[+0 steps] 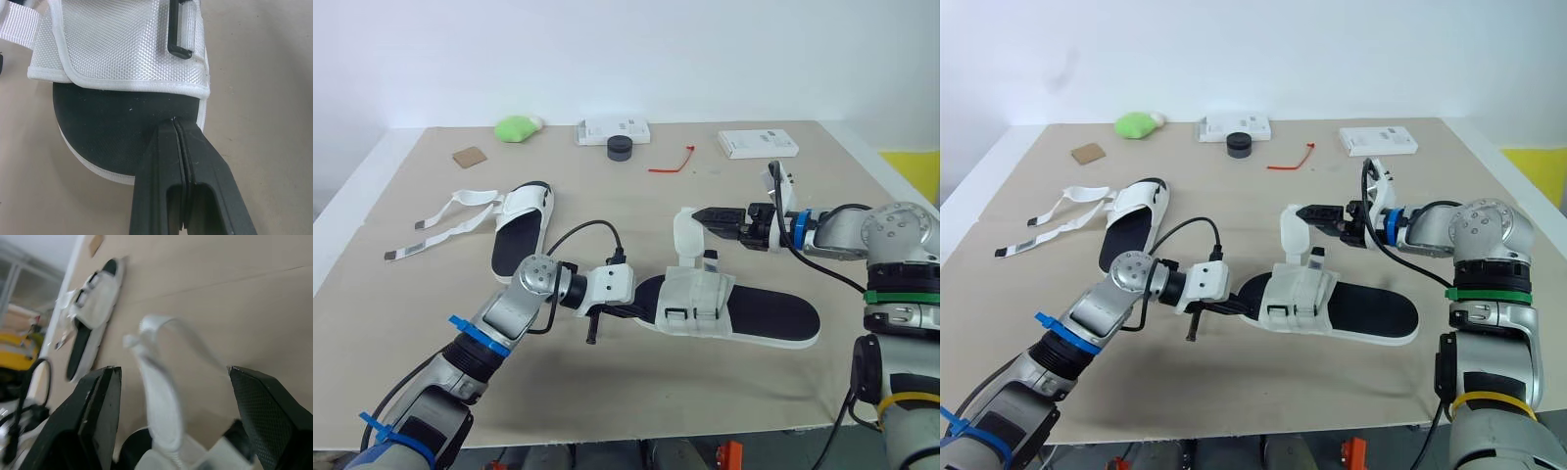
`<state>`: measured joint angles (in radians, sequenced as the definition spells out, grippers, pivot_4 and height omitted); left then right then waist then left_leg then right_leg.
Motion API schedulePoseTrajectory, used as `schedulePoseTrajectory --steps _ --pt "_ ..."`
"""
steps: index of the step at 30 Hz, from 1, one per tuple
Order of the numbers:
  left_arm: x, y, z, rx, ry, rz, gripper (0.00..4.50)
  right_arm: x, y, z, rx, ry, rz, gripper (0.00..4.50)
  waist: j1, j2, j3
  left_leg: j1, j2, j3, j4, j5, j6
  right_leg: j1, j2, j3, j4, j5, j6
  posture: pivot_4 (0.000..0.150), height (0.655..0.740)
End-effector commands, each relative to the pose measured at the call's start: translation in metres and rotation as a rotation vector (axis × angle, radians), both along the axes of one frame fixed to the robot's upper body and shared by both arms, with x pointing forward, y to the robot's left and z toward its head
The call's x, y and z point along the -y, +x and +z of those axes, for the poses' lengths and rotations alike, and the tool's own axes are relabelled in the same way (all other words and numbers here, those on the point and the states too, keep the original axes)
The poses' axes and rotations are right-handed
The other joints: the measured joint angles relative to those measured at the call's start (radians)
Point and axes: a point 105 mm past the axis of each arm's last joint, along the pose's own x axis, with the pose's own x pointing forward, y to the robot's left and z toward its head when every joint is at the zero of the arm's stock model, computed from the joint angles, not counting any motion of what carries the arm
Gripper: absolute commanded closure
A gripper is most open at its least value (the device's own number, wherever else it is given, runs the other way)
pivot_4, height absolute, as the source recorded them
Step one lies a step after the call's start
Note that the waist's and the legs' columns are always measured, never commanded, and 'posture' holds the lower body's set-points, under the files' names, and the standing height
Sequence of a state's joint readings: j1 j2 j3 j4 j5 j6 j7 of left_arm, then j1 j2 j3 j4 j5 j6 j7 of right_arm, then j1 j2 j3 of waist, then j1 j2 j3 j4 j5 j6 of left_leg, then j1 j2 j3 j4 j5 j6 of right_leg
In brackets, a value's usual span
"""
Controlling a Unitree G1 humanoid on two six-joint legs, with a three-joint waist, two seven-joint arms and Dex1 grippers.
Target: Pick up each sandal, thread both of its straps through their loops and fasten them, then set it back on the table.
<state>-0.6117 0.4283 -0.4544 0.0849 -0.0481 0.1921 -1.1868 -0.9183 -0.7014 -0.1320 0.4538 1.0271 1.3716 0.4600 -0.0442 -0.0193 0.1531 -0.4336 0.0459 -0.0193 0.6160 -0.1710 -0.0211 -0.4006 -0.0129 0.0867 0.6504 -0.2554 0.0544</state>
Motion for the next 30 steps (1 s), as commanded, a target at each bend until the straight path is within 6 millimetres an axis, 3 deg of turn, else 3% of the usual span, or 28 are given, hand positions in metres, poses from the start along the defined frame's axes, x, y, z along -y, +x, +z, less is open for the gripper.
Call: schedulePoseTrajectory --steps 1,14,17,18,21,24,28,30 --pt "-0.013 0.0 -0.028 -0.057 0.098 0.052 4.5 -0.013 -0.014 0.027 0.112 0.056 0.131 0.72 0.0 0.0 0.0 0.0 0.0 0.0 0.0 0.0 0.0 0.0 0.0 0.0 0.0 0.0 0.0 0.15 0.74" --pt "-0.012 0.001 -0.027 -0.056 0.096 0.056 4.5 -0.024 -0.004 0.018 0.145 0.034 0.143 0.72 0.0 0.0 0.0 0.0 0.001 -0.001 0.001 0.0 0.0 0.0 0.001 0.0 0.0 0.001 0.0 0.15 0.74" --pt "-0.012 0.001 -0.028 -0.057 0.096 0.058 4.5 -0.026 -0.011 0.023 0.173 0.054 0.185 1.54 -0.001 0.0 0.0 0.0 0.001 -0.001 0.001 0.0 0.0 0.0 0.001 0.0 0.0 0.001 0.0 0.15 0.74" --pt "-0.012 0.001 -0.028 -0.058 0.096 0.058 4.5 -0.027 -0.016 0.026 0.193 0.068 0.212 1.63 -0.001 0.0 0.0 0.0 0.001 -0.001 0.001 0.0 0.0 0.0 0.001 0.0 0.0 0.001 0.0 0.15 0.74" --pt "-0.012 0.001 -0.029 -0.06 0.097 0.058 4.5 -0.028 -0.029 0.032 0.223 0.098 0.277 2.9 0.0 0.0 0.0 0.0 0.001 -0.001 0.001 0.0 0.0 0.0 0.002 -0.001 0.0 0.001 0.001 0.15 0.74" --pt "-0.012 0.001 -0.028 -0.06 0.096 0.058 4.5 -0.034 -0.054 0.031 0.29 0.08 0.398 4.37 0.002 0.0 0.0 0.0 0.001 -0.001 0.001 0.0 0.0 0.0 0.002 -0.001 0.0 0.002 0.001 0.15 0.74" --pt "-0.012 0.002 -0.028 -0.06 0.096 0.057 4.5 -0.046 -0.092 0.012 0.357 -0.029 0.576 4.48 0.001 0.0 0.0 0.0 0.001 -0.002 0.001 0.0 0.0 0.0 0.002 -0.001 0.0 0.001 0.002 0.15 0.74" --pt "-0.012 0.002 -0.028 -0.06 0.097 0.056 4.5 -0.051 -0.111 -0.008 0.364 -0.131 0.667 4.48 0.0 0.001 0.0 -0.001 0.001 -0.002 0.001 0.0 0.0 0.0 0.002 -0.001 0.0 0.001 0.003 0.15 0.74"
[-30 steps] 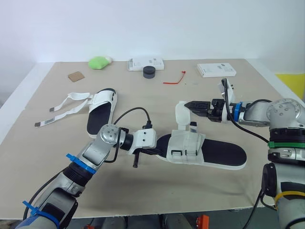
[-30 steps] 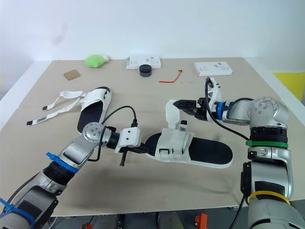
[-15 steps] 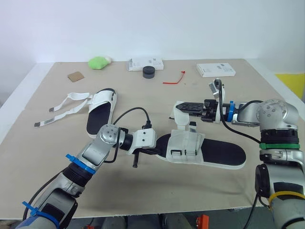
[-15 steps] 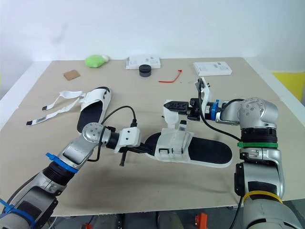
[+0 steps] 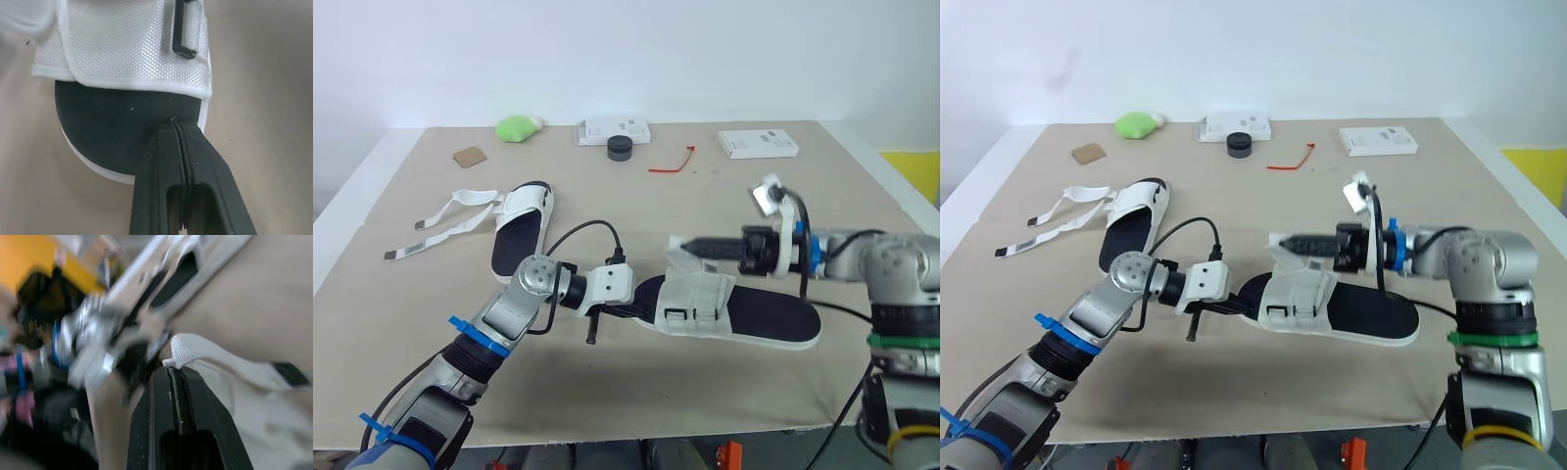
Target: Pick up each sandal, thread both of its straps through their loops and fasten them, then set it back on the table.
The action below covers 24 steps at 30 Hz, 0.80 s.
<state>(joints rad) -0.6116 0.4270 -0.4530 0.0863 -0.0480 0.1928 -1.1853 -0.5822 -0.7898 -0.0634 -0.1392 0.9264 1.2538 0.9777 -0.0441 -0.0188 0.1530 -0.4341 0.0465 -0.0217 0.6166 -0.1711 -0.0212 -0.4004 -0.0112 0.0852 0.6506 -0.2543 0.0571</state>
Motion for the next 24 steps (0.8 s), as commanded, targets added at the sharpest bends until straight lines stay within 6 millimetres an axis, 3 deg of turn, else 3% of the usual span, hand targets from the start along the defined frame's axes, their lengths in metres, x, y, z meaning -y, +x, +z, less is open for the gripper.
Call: schedulePoseTrajectory --steps 1,4,8,11,15,18,24 --pt "-0.012 0.001 -0.028 -0.059 0.099 0.052 4.5 -0.017 -0.034 -0.014 0.133 -0.151 0.199 4.48 0.0 0.0 0.0 0.0 0.0 0.0 0.0 0.0 0.0 0.0 0.0 0.0 0.0 0.0 0.0 0.15 0.74" --pt "-0.011 0.002 -0.028 -0.059 0.099 0.05 4.5 -0.016 -0.051 -0.043 0.192 -0.305 0.3 4.48 0.0 -0.001 0.0 0.001 0.0 0.0 0.0 0.0 0.0 0.0 0.0 0.0 0.0 -0.001 -0.003 0.15 0.74" --pt "-0.011 0.002 -0.027 -0.058 0.1 0.048 4.5 -0.009 -0.055 -0.062 0.28 -0.437 0.385 4.48 -0.004 -0.001 -0.002 0.005 0.001 0.002 0.0 0.0 -0.001 0.002 0.0 0.0 0.0 -0.002 -0.004 0.15 0.74" --pt "-0.011 0.003 -0.027 -0.057 0.102 0.046 4.5 -0.004 -0.038 -0.068 0.331 -0.513 0.357 4.48 -0.003 -0.004 -0.004 0.007 0.002 0.001 0.0 -0.001 -0.002 0.005 0.0 -0.001 0.0 -0.003 -0.006 0.15 0.74" --pt "-0.01 0.003 -0.026 -0.056 0.1 0.046 4.5 0.001 -0.012 -0.061 0.348 -0.523 0.268 4.48 -0.004 -0.006 -0.004 0.011 0.003 0.002 0.0 -0.003 -0.005 0.009 0.001 -0.001 0.0 -0.004 -0.007 0.15 0.74" --pt "-0.01 0.003 -0.026 -0.056 0.099 0.048 4.5 0.004 -0.025 -0.052 0.313 -0.501 0.357 3.63 -0.001 -0.006 -0.003 0.011 0.003 0.001 0.0 -0.003 -0.004 0.009 0.001 -0.001 0.0 -0.004 -0.007 0.15 0.74" --pt "-0.011 0.002 -0.026 -0.058 0.099 0.052 4.5 0.017 -0.034 -0.048 0.285 -0.544 0.413 0.82 0.006 -0.006 -0.003 0.01 0.002 0.0 0.0 -0.006 -0.009 0.01 0.001 -0.001 0.0 -0.009 -0.005 0.15 0.74"
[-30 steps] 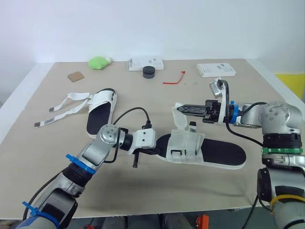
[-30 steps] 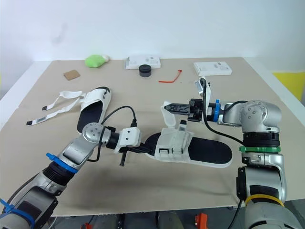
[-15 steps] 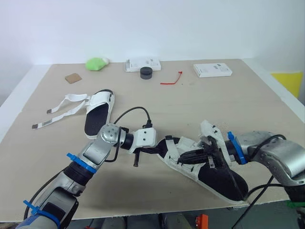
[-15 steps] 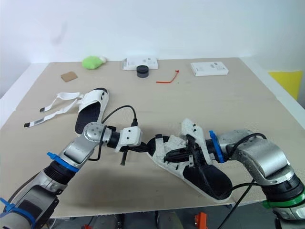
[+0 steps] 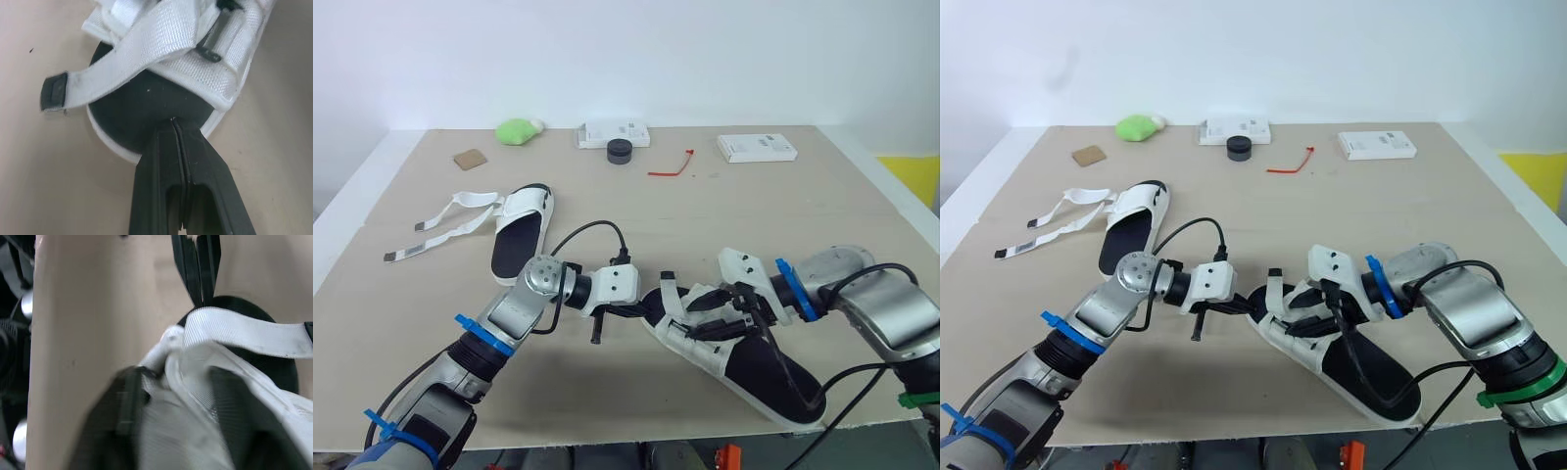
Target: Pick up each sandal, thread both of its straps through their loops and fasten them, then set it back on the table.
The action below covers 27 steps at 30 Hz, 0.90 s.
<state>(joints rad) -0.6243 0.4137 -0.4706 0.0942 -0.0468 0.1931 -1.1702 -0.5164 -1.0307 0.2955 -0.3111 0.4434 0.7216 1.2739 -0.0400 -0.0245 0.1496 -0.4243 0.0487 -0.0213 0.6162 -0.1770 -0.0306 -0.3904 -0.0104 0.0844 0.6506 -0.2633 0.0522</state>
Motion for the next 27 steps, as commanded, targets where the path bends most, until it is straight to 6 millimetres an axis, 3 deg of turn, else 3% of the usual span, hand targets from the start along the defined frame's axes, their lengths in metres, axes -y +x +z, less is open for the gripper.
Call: schedulePoseTrajectory --steps 1,2,9,13,17,19,23,27 --pt "-0.017 0.002 -0.027 -0.063 0.101 0.059 4.5 0.01 -0.012 -0.002 -0.081 -0.034 0.023 0.38 0.003 0.0 0.0 0.0 0.0 0.0 0.0 -0.001 -0.002 0.0 0.0 0.0 0.0 0.0 0.002 0.15 0.74" --pt "-0.017 0.002 -0.027 -0.063 0.101 0.06 4.5 0.01 -0.012 0.0 -0.081 -0.031 0.021 0.09 0.005 0.0 0.0 0.0 0.0 0.0 0.0 -0.002 -0.003 0.0 0.0 0.0 0.0 -0.001 0.004 0.15 0.74" --pt "-0.017 0.001 -0.026 -0.066 0.096 0.064 4.5 0.021 0.002 0.058 -0.005 0.154 -0.095 0.09 0.014 0.001 0.001 -0.001 0.0 0.0 0.002 -0.01 0.003 0.001 0.0 0.001 0.0 -0.004 0.002 0.15 0.74" --pt "-0.017 -0.001 -0.028 -0.07 0.095 0.061 4.5 0.028 0.01 0.09 -0.006 0.354 -0.22 0.09 0.014 0.001 0.001 0.001 0.001 0.0 0.003 -0.009 0.004 0.001 0.002 0.0 0.001 -0.003 0.003 0.15 0.74" --pt "-0.014 0.0 -0.024 -0.058 0.074 0.058 4.5 0.031 -0.016 0.107 -0.095 0.421 -0.203 0.09 0.015 0.002 0.001 0.001 0.001 0.0 0.004 -0.009 0.005 0.001 0.002 0.001 0.002 -0.001 0.002 0.15 0.74" --pt "-0.011 0.002 -0.016 -0.038 0.031 0.054 4.5 0.029 -0.041 0.097 -0.177 0.373 -0.172 0.09 0.017 0.003 0.001 0.001 0.001 0.0 0.003 -0.009 0.005 0.001 0.002 0.001 0.002 -0.002 0.002 0.15 0.74" --pt "0.002 -0.008 0.014 -0.023 -0.152 -0.021 4.5 0.031 -0.096 0.06 -0.33 0.192 -0.167 0.09 0.021 0.003 0.001 -0.001 0.002 -0.001 0.003 -0.01 0.006 0.001 0.003 0.0 0.003 -0.005 0.001 0.15 0.74" --pt "0.002 -0.012 0.021 0.003 -0.18 -0.067 4.5 0.042 -0.109 0.04 -0.329 0.084 -0.241 0.09 0.017 0.005 0.002 -0.002 0.0 -0.001 0.005 -0.01 0.006 0.0 0.002 0.0 0.003 -0.006 0.005 0.15 0.74"
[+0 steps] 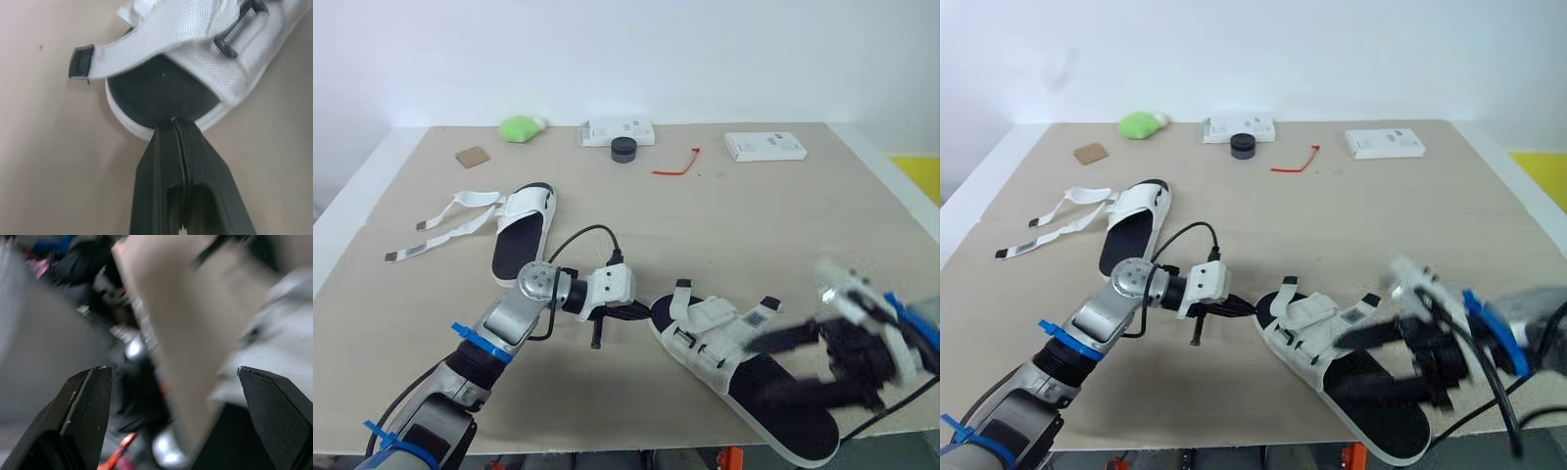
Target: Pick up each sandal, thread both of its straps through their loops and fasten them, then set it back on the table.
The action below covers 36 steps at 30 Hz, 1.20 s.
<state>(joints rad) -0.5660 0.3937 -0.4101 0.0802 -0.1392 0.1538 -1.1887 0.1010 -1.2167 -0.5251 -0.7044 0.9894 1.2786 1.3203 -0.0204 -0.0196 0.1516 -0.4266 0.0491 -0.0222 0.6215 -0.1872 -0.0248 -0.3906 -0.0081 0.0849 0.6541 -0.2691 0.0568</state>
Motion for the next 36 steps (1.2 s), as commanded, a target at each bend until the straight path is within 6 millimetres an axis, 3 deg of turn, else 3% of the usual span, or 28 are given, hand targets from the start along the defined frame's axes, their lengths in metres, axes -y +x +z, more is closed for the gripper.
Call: schedulePoseTrajectory --steps 1,6,11,14,18,26,32,36 --pt "0.003 -0.006 0.016 0.06 -0.052 -0.065 4.5 0.007 -0.001 -0.003 0.086 -0.1 -0.025 0.09 -0.003 -0.001 0.001 0.001 0.0 0.0 0.0 0.0 0.0 0.0 0.0 0.0 0.0 0.001 0.0 0.15 0.74" --pt "0.0 -0.017 0.021 0.086 -0.064 -0.175 4.5 0.021 0.018 -0.033 0.109 -0.134 -0.169 0.09 -0.003 -0.005 0.003 0.002 0.0 0.001 0.005 0.001 -0.001 0.001 0.0 0.001 0.0 0.004 -0.003 0.15 0.74" --pt "-0.006 -0.015 0.019 0.126 -0.021 -0.207 4.5 0.025 0.024 -0.044 0.147 -0.185 -0.136 0.09 -0.003 -0.003 0.004 0.002 0.0 0.002 0.007 0.002 -0.002 0.001 0.0 0.004 0.0 0.005 -0.002 0.15 0.74" --pt "-0.006 -0.012 0.017 0.136 -0.014 -0.204 4.5 0.032 0.039 -0.054 0.199 -0.233 -0.126 0.09 -0.003 -0.004 0.004 0.001 0.0 0.002 0.007 0.002 -0.002 0.001 0.0 0.004 0.0 0.005 -0.002 0.15 0.74" --pt "-0.003 -0.015 0.013 0.124 -0.024 -0.206 4.5 0.031 0.071 -0.048 0.288 -0.221 -0.102 0.09 -0.01 -0.005 0.006 0.001 0.0 0.003 0.007 0.002 -0.002 0.001 0.001 0.006 -0.001 0.006 -0.001 0.15 0.74" --pt "-0.005 -0.015 0.011 0.115 -0.038 -0.185 4.5 0.034 0.101 -0.048 0.38 -0.304 0.111 0.09 -0.012 -0.003 0.007 0.001 0.0 0.004 0.005 0.002 -0.002 0.0 0.001 0.007 -0.001 0.007 0.003 0.15 0.74" --pt "-0.005 -0.01 0.014 0.119 -0.048 -0.147 4.5 0.016 0.14 -0.04 0.491 -0.278 0.166 0.09 -0.024 -0.002 0.008 0.002 0.001 0.004 0.006 0.002 -0.002 0.0 0.002 0.008 0.0 0.009 0.003 0.15 0.74" --pt "-0.003 -0.004 0.016 0.133 -0.059 -0.118 4.5 0.009 0.146 -0.034 0.5 -0.243 0.207 0.09 -0.024 -0.001 0.009 0.002 0.001 0.004 0.006 0.002 -0.002 0.0 0.002 0.008 0.001 0.008 0.002 0.15 0.74"
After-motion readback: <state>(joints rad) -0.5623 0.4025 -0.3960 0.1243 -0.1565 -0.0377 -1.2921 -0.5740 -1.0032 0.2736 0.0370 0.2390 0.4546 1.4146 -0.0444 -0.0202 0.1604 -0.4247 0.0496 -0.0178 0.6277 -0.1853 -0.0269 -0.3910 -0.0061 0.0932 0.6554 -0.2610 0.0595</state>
